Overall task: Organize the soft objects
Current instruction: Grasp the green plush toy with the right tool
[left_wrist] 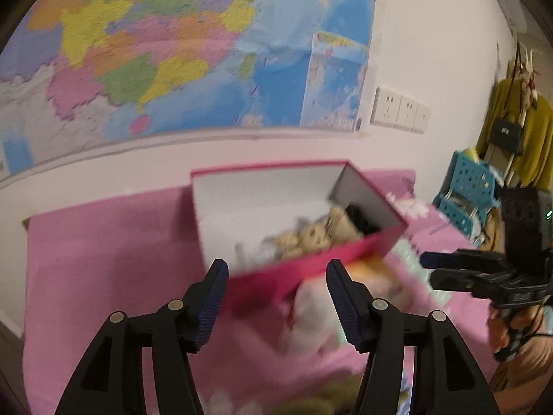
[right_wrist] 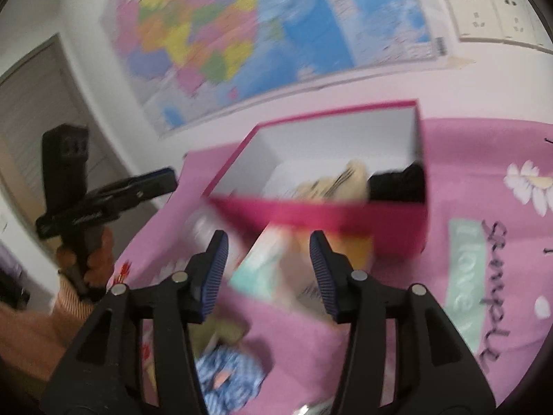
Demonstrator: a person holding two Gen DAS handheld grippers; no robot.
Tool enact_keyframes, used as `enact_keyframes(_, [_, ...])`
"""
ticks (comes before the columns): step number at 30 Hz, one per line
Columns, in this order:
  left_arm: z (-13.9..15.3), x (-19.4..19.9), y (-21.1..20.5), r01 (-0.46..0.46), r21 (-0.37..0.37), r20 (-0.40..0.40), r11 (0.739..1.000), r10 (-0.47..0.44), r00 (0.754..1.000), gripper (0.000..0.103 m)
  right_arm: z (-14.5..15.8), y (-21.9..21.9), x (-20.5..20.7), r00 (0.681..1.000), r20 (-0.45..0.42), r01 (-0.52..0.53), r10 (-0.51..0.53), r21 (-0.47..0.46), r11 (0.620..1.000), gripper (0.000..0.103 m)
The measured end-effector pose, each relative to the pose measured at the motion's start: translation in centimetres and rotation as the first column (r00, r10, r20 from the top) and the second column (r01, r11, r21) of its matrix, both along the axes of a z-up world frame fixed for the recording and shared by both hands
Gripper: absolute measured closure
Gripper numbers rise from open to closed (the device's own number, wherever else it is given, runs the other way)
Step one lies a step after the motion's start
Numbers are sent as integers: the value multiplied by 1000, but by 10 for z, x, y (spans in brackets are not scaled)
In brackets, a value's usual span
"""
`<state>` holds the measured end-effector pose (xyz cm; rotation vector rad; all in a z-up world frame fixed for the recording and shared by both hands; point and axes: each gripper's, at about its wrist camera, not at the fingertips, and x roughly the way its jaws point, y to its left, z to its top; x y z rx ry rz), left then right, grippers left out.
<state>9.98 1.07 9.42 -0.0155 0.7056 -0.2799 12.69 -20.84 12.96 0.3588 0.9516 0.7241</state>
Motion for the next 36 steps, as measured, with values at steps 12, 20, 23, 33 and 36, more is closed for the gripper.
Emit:
enact_keyframes(12, [-45,-42,2,-41,67,-85,997,46,995,43,-15,47,-43,994,-33,-103,100,-109,989,51])
enact_keyframes(20, [-59,-51,11,-60,52,-131,997,67,989,43,-12,66,-56,989,-16,-148,147,-148,978,50])
enact_keyframes(23, [-64,-54,14,-67,41,-151,997,72,986,43,-11,70,-59,987,-17,-161,161,-156,974,49])
enact_keyframes(33, [-72,-60,19,-64,11,-194,998,65,979,43,-19,80,-65,980,-40,-200,196,-175,964,44])
enact_keyframes(36, [-73,-62,20,-67,-4,-201,998,65,978,41,-29,84,-67,977,-62,-211,203,-183,960,44])
